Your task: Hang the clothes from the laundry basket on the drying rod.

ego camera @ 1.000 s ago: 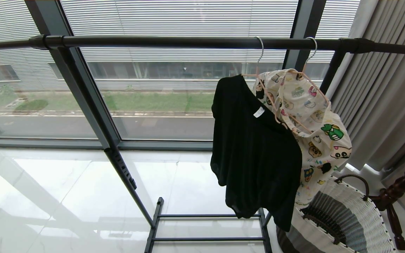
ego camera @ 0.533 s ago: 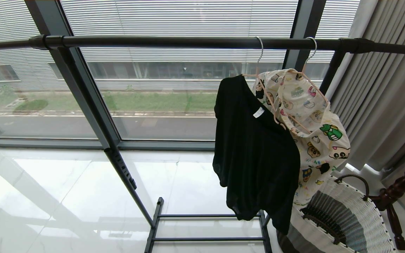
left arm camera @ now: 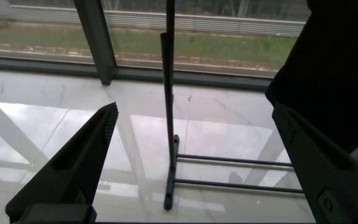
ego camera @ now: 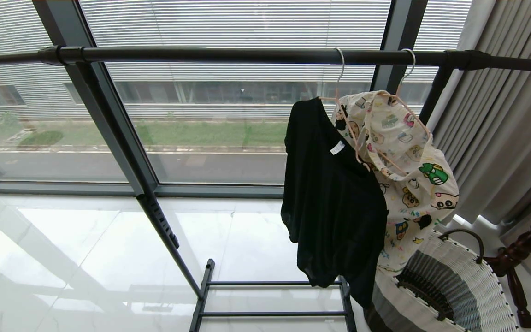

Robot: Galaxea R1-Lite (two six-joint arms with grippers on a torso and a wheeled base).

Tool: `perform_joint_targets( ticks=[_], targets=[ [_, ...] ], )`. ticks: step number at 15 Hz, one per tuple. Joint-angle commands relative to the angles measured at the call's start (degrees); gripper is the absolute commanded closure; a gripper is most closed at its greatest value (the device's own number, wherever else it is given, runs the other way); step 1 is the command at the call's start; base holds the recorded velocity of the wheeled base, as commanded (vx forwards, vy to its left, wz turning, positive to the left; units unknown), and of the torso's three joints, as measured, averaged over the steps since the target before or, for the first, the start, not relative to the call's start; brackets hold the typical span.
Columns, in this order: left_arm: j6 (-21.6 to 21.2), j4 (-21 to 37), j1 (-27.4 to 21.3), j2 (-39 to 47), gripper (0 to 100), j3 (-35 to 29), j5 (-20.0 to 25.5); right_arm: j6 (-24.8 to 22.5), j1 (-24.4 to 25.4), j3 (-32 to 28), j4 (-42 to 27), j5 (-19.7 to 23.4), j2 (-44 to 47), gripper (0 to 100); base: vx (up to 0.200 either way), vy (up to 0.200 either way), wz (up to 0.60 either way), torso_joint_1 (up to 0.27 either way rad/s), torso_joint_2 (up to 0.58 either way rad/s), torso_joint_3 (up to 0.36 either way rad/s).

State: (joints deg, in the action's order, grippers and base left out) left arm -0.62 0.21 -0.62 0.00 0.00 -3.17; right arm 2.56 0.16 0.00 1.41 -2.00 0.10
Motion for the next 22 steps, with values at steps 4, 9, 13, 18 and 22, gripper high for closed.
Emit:
perform_joint_targets(
  ticks=[4, 9, 13, 18, 22],
  targets=[
    [2.0, -0.4, 0.0, 0.0, 0, 0.0, -0.2, 0.0, 0.0, 0.0, 0.0, 0.0, -0.1, 0, 0.000, 0.000, 0.00, 0.000, 0.00, 0.000],
    [2.1, -0.4, 0.0, 0.0, 0, 0.0, -0.2, 0.0, 0.0, 0.0, 0.0, 0.0, -0.1, 0, 0.000, 0.000, 0.00, 0.000, 0.00, 0.000],
    [2.1, -0.4, 0.0, 0.0, 0, 0.0, -0.2, 0.0, 0.0, 0.0, 0.0, 0.0, -0.1, 0, 0.000, 0.000, 0.00, 0.000, 0.00, 0.000],
    [2.1, -0.4, 0.0, 0.0, 0, 0.0, -0.2, 0.0, 0.0, 0.0, 0.0, 0.0, -0.1, 0, 0.000, 0.000, 0.00, 0.000, 0.00, 0.000],
    [2.1, -0.4, 0.0, 0.0, 0, 0.0, -0.2, -1.7, 0.0, 0.0, -0.2, 0.5, -0.1, 0, 0.000, 0.000, 0.00, 0.000, 0.00, 0.000]
  ],
)
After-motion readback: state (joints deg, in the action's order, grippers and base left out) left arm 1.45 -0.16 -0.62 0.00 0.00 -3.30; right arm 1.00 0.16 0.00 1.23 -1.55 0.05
